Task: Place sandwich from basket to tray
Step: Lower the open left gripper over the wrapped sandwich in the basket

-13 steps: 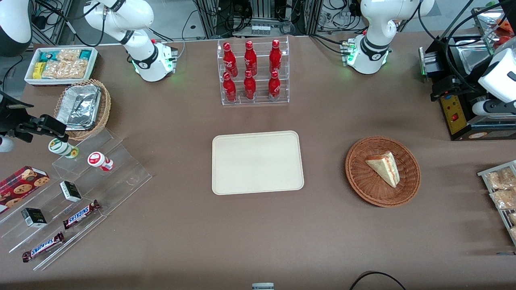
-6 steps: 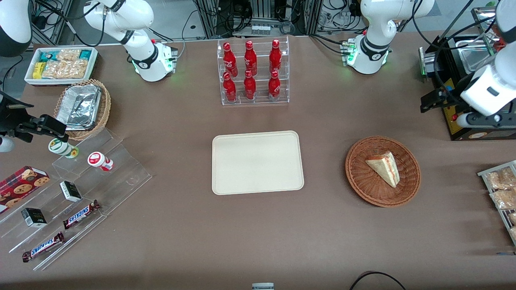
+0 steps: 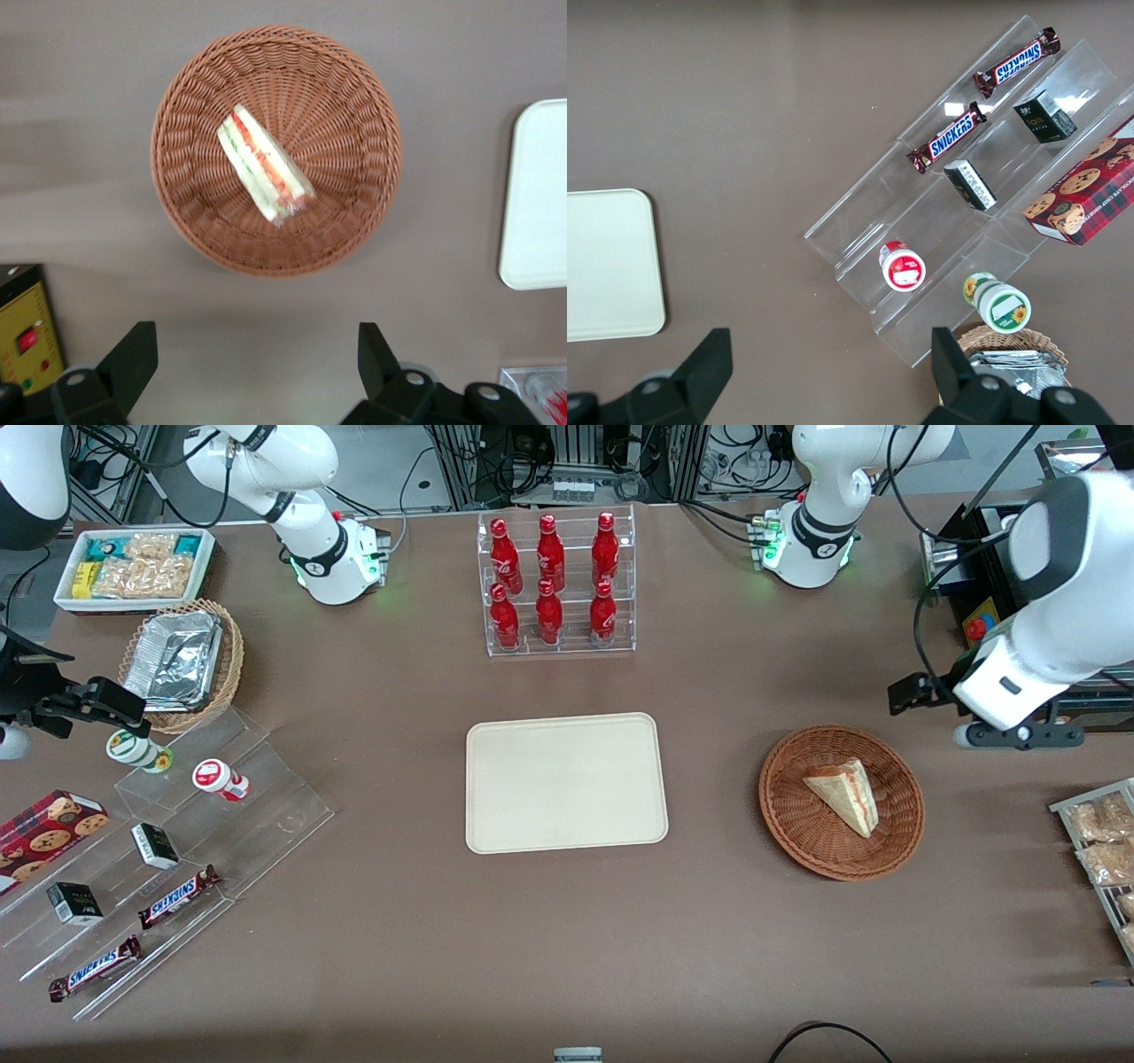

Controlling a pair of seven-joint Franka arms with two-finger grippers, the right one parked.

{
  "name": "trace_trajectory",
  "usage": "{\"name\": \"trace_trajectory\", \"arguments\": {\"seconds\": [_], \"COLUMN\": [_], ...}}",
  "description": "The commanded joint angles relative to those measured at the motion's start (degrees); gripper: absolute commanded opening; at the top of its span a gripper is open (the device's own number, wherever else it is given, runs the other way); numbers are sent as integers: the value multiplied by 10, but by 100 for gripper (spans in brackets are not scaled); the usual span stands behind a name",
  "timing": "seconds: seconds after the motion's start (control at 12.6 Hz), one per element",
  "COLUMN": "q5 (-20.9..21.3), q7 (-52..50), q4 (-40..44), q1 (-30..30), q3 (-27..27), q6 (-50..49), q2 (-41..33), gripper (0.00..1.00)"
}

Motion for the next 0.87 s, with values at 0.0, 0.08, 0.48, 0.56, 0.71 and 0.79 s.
{"name": "trace_trajectory", "arguments": {"seconds": [0.0,0.08,0.48,0.56,0.71,0.79], "q5": [9,9,9,9,9,9], "q7": [-2,-4,-73,-110,-210,-253], "q4": [-68,-88,-157,-157,-157,-156], "q1": [1,2,4,4,1,-1], "q3": [1,1,2,2,2,1], "q6": [82,113,240,248,267,273], "q2": [-12,-8,21,28,46,56], "gripper": [100,100,100,100,100,100]}}
